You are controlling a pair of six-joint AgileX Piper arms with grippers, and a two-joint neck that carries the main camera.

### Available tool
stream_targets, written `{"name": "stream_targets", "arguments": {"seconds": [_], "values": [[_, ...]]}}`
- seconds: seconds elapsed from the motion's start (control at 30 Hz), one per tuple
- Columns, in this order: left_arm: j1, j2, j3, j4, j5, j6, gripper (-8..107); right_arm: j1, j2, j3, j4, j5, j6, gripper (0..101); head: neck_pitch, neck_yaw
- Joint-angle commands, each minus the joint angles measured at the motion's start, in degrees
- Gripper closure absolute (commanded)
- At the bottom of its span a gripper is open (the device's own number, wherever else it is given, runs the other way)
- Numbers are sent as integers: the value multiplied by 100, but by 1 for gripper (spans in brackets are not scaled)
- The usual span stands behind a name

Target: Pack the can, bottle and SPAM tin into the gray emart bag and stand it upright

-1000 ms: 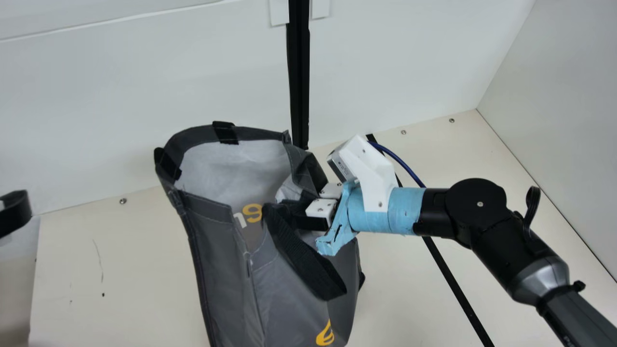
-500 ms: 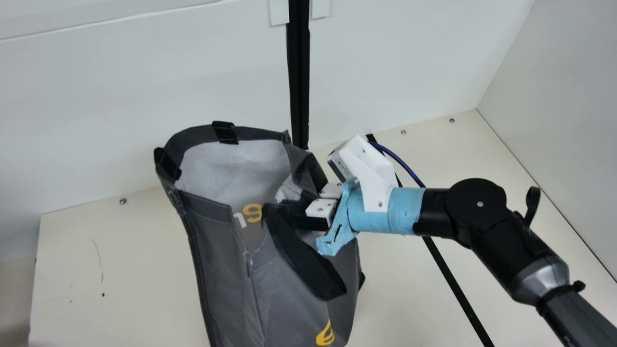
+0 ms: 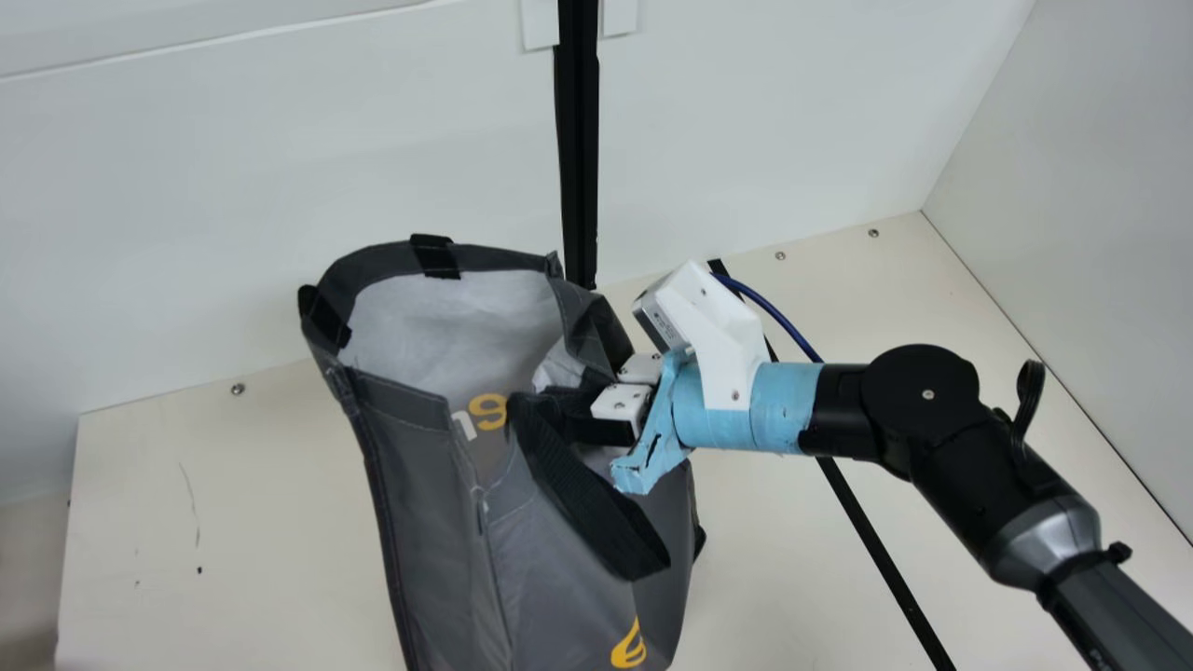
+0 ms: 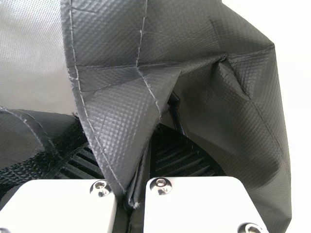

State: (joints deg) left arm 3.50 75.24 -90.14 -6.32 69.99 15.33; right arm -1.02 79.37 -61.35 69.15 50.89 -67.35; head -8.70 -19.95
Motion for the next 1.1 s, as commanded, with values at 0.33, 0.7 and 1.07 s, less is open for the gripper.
{"name": "stream_targets", "arguments": {"seconds": [0.33, 0.7, 1.07], "values": [[0, 0, 0, 0, 0, 0, 9, -371, -185, -349, -409, 53, 430, 101, -130, -5], [0, 0, 0, 0, 0, 0, 9, -1007, -285, -473, -691, 40, 557, 101, -130, -5], [0, 0, 0, 0, 0, 0, 9, -1655, -278, -779, -941, 128, 577, 101, -130, -5]]}}
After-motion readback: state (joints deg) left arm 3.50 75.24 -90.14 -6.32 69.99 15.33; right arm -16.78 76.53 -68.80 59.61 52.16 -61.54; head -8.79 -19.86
